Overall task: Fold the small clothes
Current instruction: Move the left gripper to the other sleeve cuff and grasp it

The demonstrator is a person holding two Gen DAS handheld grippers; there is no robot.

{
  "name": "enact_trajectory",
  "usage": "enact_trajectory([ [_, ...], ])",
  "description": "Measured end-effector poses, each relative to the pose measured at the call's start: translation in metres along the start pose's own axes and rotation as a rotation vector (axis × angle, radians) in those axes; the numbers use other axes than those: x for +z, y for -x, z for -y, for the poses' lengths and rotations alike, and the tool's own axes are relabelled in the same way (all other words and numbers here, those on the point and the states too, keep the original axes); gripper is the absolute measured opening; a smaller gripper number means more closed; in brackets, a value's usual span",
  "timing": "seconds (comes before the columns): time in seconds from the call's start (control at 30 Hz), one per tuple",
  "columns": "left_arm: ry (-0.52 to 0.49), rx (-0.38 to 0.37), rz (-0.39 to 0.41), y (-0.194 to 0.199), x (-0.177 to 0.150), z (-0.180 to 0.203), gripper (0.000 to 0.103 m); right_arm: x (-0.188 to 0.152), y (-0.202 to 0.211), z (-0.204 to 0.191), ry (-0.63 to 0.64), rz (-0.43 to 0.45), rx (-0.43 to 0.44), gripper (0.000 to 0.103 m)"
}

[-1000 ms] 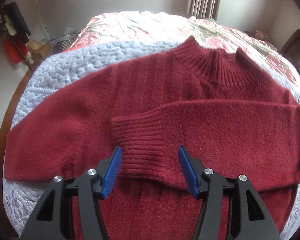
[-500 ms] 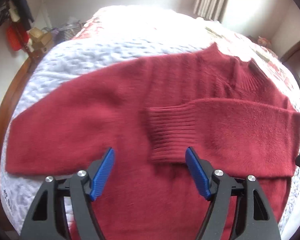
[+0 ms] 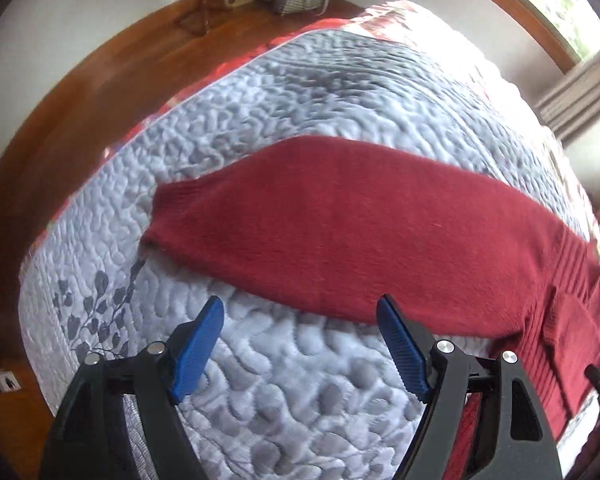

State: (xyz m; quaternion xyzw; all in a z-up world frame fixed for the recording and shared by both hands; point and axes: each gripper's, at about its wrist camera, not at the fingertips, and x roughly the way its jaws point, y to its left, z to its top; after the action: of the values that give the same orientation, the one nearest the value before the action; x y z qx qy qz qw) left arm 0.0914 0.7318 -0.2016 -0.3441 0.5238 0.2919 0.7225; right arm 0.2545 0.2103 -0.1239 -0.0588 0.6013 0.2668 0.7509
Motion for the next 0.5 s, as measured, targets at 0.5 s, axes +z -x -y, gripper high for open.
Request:
enact_trajectory([
  [0.5,0.392,-0.243,-0.121,-0.082,0.042,-0.096,0.081,0.013,-0.038,-0.022,0.007,-0.036,-0.064,0.059],
])
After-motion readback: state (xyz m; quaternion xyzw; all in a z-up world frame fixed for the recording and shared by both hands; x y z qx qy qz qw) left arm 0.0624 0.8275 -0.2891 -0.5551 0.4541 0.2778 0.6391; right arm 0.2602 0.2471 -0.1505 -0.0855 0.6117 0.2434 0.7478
